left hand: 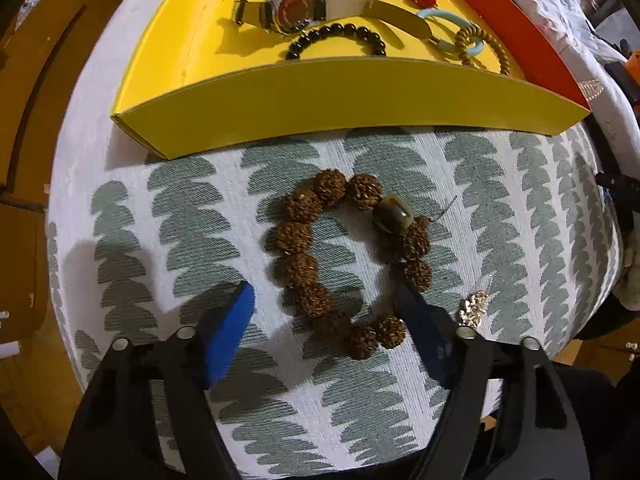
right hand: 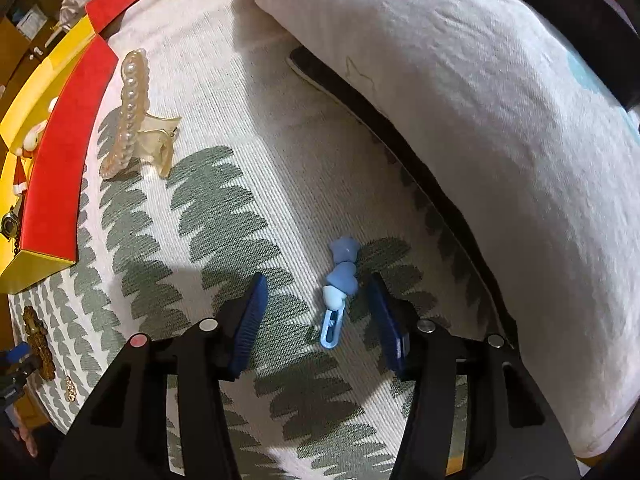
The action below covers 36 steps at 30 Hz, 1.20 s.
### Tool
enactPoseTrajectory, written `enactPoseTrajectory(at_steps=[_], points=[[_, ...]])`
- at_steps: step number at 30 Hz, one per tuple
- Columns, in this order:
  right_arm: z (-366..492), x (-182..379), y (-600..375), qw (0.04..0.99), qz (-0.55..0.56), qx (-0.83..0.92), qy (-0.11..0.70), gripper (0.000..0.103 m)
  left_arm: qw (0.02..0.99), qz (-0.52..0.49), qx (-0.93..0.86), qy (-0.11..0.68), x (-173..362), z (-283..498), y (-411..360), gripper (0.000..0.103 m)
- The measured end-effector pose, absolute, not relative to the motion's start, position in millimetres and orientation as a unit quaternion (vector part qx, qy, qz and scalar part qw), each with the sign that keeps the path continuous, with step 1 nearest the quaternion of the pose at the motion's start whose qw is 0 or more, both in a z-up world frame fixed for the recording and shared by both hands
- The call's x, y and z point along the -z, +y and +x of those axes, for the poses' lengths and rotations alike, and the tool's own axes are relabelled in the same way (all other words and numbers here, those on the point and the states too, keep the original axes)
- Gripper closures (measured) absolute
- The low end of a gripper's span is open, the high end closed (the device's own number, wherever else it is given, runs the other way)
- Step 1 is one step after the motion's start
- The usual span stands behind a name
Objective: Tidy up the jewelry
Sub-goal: 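Grasp the brown bead bracelet with the left tool while the right tool grasps the blue figure clip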
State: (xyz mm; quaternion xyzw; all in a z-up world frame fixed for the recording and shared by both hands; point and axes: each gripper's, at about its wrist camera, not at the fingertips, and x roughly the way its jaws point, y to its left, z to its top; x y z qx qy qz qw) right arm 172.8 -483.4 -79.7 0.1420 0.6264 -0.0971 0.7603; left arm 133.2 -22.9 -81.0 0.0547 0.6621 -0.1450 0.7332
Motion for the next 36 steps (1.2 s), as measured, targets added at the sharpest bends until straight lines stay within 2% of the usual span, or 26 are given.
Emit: enactPoseTrajectory(at_steps=[2,5,7,13,16,36], points=[[174,81,-485,0.760,0.141,0.095,0.627,0.054,0.729,0.053,0.150,0.666,84,134,-25,0.041],[180,84,-485,0.760,0.142,0.092,0.627,0.060,0.726,0.051,0.149,0.669,88,135,-27,0.044],[181,85,-484,0.760,0.139,0.092,0.628,0.062,0.725,0.053,0.145,0.672,92,137,-28,0.054],[178,83,-484,0.760,0.143,0.088,0.628,0.080,0.723,0.037,0.140,0.676,94,139,-20,0.077],[177,83,-487,0.760,0.149,0.084,0.626,0.085,0.721,0.034,0.142,0.677,98,140,-13,0.080],[161,59,-488,0.771,0.171,0.080,0.608,0.086,0.727,0.022,0.143,0.671,108,146,-1,0.083]])
